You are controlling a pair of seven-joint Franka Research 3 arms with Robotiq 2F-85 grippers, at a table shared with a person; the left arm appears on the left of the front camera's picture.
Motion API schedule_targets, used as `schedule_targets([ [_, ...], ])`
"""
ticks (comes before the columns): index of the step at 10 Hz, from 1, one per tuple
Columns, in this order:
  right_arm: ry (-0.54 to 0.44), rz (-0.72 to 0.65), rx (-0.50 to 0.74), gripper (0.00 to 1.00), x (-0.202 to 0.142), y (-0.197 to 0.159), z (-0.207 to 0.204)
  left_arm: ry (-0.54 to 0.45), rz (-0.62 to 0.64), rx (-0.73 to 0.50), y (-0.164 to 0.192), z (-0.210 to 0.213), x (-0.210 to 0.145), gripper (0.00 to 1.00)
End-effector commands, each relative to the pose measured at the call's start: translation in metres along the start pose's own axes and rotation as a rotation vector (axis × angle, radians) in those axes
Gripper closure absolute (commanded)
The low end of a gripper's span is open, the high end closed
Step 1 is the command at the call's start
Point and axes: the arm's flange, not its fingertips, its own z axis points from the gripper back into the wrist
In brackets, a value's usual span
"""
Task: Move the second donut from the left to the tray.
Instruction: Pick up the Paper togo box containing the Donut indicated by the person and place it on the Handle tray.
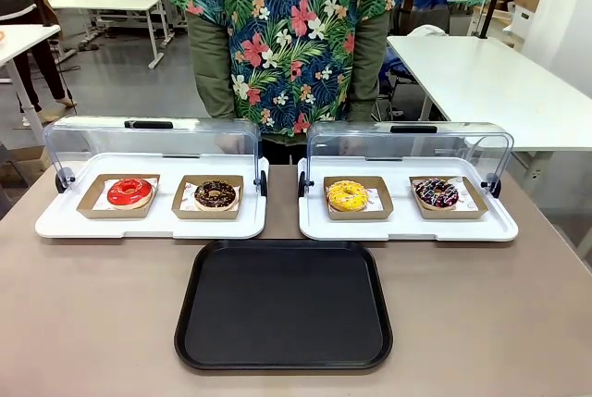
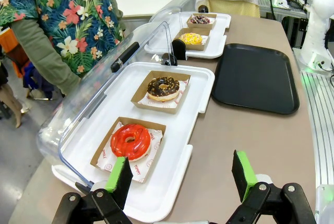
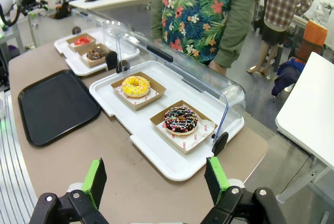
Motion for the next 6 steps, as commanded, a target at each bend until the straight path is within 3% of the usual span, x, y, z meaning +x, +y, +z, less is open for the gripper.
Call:
schedule_targets([
  [1,-0.028,0.026,-0.008,0.0,0.0022,-0.0037,-0.0004,0.012,0.009,-0.003,-0.0009,0.0011,0.0028,0.0],
  [6,-0.028,0.026,-0.008,0.0,0.0022,-0.0037,-0.0004,0.012,0.009,-0.003,-0.0009,0.0011,0.0028,0.0],
])
